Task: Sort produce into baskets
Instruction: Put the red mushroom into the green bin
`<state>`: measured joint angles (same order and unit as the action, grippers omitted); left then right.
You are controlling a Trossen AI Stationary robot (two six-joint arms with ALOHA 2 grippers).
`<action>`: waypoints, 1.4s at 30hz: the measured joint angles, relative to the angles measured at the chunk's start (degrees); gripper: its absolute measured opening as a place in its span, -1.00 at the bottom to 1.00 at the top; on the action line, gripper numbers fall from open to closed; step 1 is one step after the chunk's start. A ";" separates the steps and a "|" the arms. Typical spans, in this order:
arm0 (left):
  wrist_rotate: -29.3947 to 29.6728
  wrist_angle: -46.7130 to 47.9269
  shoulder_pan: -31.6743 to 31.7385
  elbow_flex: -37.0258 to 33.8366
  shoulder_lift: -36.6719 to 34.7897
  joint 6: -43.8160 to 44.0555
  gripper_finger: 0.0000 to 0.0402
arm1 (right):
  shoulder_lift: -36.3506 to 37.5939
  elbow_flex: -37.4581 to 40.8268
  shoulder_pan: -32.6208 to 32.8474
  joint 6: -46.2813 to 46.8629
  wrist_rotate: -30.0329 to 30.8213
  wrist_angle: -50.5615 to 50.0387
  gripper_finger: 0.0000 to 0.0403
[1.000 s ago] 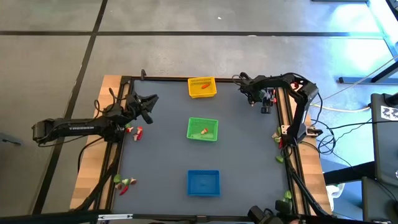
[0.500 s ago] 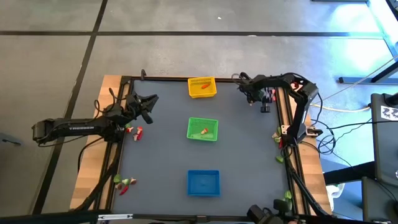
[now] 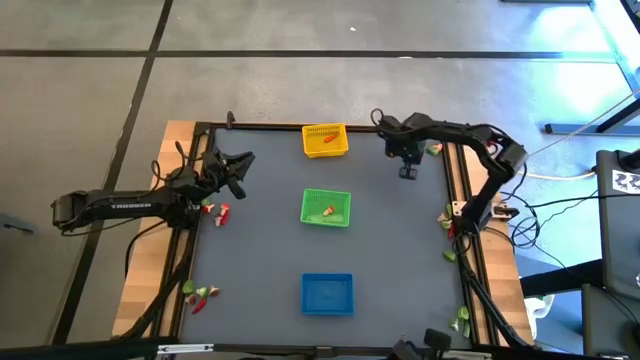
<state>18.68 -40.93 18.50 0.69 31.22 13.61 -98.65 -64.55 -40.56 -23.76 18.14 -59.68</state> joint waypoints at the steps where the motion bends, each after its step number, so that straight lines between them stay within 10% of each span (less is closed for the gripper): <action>1: 0.01 0.00 0.00 0.00 0.00 0.00 -0.64 | 0.92 -0.03 0.85 0.72 -0.89 0.35 -0.98; 12: -0.01 0.00 0.02 0.00 0.00 0.28 -0.64 | 6.87 -0.05 12.96 7.00 -12.99 10.53 -0.98; 42: -1.65 4.17 -3.27 0.00 1.03 -4.78 -0.64 | 5.61 -0.01 37.26 13.29 -18.78 44.56 -0.97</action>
<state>17.04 -36.76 15.23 0.69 32.25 8.83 -93.04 -64.55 -3.30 -10.47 -0.64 -15.12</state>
